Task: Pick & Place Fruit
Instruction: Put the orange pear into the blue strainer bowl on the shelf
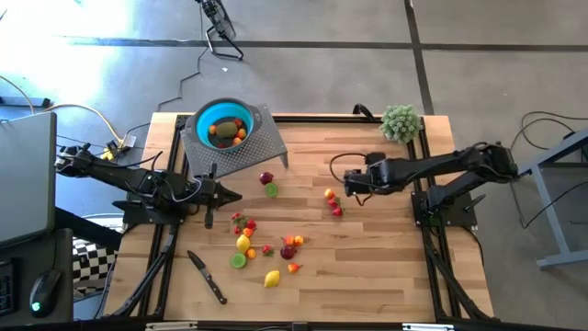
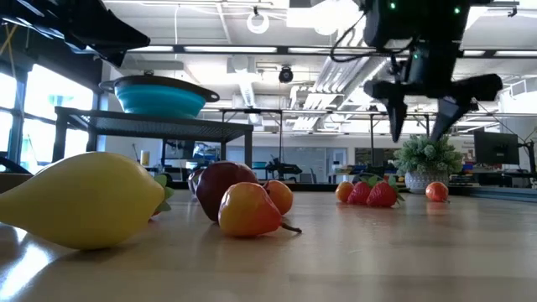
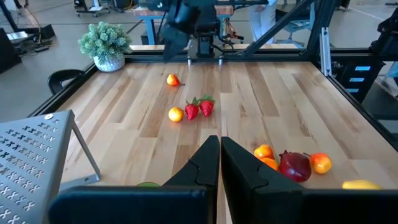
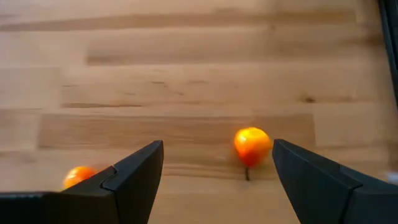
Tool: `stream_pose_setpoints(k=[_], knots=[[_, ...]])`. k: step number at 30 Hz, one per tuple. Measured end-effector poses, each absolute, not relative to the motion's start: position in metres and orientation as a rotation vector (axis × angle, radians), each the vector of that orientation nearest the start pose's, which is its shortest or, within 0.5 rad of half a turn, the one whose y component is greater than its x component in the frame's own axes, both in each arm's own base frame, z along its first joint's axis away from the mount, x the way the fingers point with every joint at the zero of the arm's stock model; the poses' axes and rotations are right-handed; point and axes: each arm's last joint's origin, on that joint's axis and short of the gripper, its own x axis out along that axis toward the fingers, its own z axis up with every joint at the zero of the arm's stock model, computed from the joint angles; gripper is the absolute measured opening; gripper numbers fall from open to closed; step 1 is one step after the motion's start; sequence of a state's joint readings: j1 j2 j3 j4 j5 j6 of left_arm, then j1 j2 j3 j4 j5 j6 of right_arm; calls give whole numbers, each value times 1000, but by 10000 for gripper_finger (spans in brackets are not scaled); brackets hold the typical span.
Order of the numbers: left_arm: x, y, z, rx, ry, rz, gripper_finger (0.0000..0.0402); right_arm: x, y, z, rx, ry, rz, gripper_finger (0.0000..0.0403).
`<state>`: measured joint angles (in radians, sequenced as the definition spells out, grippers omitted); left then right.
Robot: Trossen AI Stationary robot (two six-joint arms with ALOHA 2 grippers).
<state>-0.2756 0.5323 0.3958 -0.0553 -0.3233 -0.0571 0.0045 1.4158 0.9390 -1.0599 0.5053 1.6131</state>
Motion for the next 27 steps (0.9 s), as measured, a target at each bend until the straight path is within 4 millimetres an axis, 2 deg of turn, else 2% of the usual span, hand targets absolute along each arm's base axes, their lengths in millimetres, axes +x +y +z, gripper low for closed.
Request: stream_pose_setpoints(k=[8,12,27], knots=[[134,-28,246,-1,182,53,12,213,-11,186,975,819,-1493,294],[134,-28,246,-1,182,53,12,210,-11,172,998,799,-1479,294],[134,-28,246,-1,181,53,12,195,-13,137,992,699,-1481,294]])
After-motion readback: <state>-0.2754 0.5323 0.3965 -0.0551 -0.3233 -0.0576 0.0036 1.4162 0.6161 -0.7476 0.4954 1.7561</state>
